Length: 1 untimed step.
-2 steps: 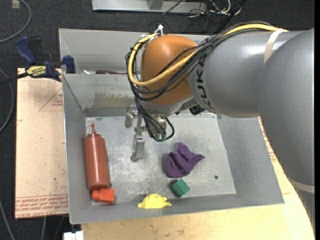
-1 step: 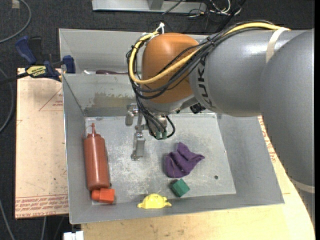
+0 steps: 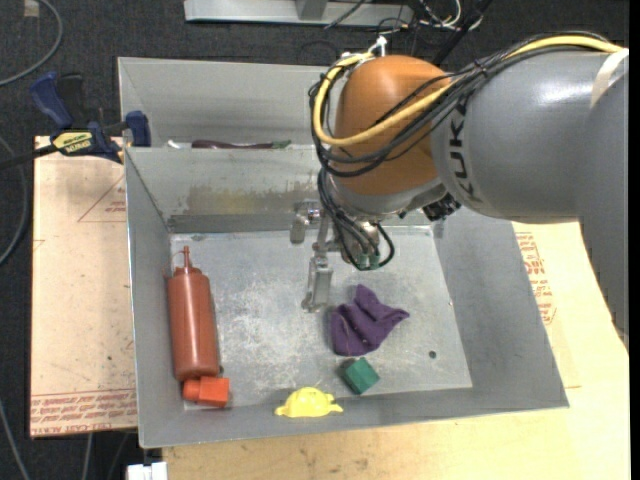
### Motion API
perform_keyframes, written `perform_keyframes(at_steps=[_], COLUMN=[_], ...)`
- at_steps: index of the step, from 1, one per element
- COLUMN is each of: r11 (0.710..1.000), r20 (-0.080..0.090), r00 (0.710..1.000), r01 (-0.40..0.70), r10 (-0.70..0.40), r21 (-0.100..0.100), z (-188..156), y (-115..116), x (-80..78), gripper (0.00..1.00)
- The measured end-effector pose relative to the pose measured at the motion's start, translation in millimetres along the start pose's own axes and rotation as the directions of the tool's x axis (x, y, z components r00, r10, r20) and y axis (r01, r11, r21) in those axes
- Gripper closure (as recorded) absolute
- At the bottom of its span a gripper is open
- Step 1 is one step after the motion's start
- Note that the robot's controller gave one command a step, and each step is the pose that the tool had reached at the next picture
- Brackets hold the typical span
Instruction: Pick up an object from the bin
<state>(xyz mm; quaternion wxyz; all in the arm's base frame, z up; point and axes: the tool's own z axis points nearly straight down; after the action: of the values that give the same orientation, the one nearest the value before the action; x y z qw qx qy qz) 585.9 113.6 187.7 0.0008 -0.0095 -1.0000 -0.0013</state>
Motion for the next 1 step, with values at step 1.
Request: perform_keyframes(at_steps=[1], r11=[0.999], r20=[0.01], r00=[0.999], r01=[0.048], r10=[-0.048], r21=[0.002], z=[40.0], y=[-22.8], x=[-3.8], gripper=[0.0])
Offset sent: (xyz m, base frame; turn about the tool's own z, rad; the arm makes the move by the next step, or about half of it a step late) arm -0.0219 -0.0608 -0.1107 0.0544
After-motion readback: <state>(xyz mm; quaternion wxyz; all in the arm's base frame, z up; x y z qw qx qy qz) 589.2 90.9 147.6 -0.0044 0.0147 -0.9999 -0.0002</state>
